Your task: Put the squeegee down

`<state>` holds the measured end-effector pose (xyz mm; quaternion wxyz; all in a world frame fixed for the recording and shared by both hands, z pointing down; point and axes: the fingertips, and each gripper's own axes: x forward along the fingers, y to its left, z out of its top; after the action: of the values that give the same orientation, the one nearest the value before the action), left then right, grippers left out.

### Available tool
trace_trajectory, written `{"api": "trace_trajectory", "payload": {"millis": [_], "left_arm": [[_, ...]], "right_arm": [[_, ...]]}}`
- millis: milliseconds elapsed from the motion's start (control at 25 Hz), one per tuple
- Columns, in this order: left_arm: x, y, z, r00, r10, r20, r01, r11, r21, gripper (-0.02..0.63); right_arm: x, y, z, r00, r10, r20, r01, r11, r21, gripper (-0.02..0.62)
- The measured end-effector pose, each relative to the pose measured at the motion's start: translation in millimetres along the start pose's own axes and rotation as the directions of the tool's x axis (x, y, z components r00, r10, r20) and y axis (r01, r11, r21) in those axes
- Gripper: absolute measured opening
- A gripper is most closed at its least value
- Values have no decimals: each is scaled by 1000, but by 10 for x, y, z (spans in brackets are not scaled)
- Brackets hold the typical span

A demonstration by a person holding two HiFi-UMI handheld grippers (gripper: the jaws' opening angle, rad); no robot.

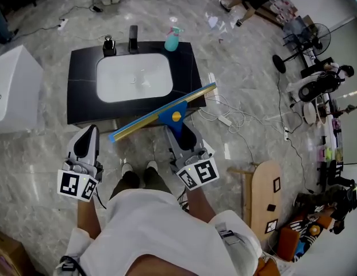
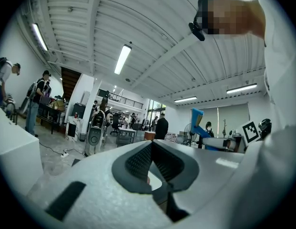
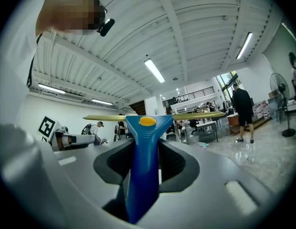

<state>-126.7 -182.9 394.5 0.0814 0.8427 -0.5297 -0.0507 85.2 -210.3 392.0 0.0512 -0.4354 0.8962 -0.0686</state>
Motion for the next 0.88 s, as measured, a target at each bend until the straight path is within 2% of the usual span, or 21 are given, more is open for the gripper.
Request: {"api": "trace_trajectory", "payload": {"millis": [280, 600, 720, 880], "left_arm": [[49, 13, -93, 998, 59, -11, -59, 998, -15, 6], [-98, 200, -204, 989, 145, -18, -145, 989, -27, 6], [-221, 356, -310, 980, 197, -14, -197, 979, -44, 6], [-436, 539, -299, 966, 258, -16, -258, 964, -67, 6]], "right_arm": [[252, -146, -49, 999, 49, -11, -49, 999, 10, 150], [984, -4, -433, 984, 159, -85, -160, 987, -5, 150], [1345, 169, -754, 964, 226, -142, -231, 973, -17, 150], [1717, 495, -1099, 911, 341, -233, -353, 935, -13, 150]]}}
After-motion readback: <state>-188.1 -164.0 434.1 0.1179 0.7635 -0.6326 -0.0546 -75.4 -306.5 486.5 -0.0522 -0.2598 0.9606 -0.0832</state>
